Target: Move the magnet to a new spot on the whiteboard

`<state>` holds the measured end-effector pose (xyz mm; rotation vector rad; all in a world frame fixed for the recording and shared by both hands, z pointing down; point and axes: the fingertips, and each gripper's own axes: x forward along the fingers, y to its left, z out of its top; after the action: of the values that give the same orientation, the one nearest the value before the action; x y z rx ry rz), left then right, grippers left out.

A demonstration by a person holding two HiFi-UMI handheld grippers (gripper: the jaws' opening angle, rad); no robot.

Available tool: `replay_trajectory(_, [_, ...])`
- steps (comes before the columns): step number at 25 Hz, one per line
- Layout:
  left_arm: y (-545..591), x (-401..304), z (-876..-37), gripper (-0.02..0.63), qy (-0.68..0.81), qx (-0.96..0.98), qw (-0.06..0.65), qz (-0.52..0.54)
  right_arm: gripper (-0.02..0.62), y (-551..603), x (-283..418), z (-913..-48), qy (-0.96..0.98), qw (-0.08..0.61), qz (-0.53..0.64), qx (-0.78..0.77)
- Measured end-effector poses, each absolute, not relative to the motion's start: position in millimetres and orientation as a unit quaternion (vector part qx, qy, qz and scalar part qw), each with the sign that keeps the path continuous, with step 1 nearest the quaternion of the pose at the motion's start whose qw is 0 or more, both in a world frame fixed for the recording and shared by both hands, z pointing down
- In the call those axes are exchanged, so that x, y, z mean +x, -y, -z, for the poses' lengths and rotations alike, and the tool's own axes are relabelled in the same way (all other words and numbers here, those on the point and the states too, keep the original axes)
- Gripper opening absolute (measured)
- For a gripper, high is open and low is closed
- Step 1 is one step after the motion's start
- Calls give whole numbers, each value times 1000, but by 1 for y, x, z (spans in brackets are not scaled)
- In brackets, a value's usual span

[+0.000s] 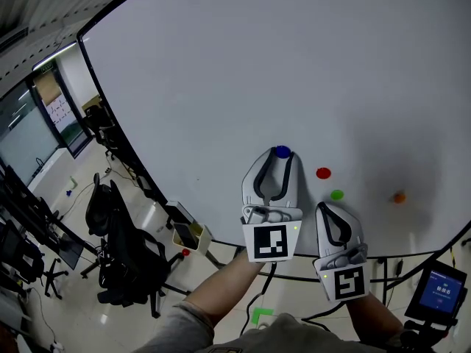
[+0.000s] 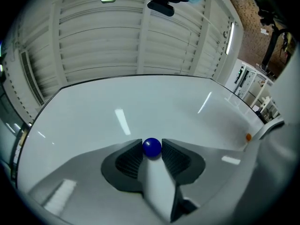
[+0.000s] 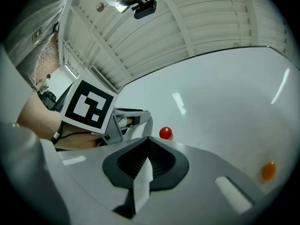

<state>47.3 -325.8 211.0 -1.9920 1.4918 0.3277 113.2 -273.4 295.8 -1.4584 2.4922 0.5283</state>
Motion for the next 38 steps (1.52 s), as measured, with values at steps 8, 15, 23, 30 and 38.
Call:
replay_trajectory(8, [326,52,-214,109,-566,-759,296,-126,3,273,118,-300,-854,103,-172,-480])
replay_trajectory(15, [334,51,-205,109,-573,-759,285,-122,3,282,119,-292,-869,96,-169,-456])
replay_trajectory(23, [343,6,-203,107,-566,-760,291,-129,3,303,64,-253,-870,105,-206,-435])
replay_trajectory(30, [354,-60,-201,107,-560,-763,294,-134,3,318,-10,-225,-860,110,-262,-423])
replay_trajectory(38, [354,-121,-169,108,-569,-752,298,-150,3,316,-66,-196,-872,106,-235,-415])
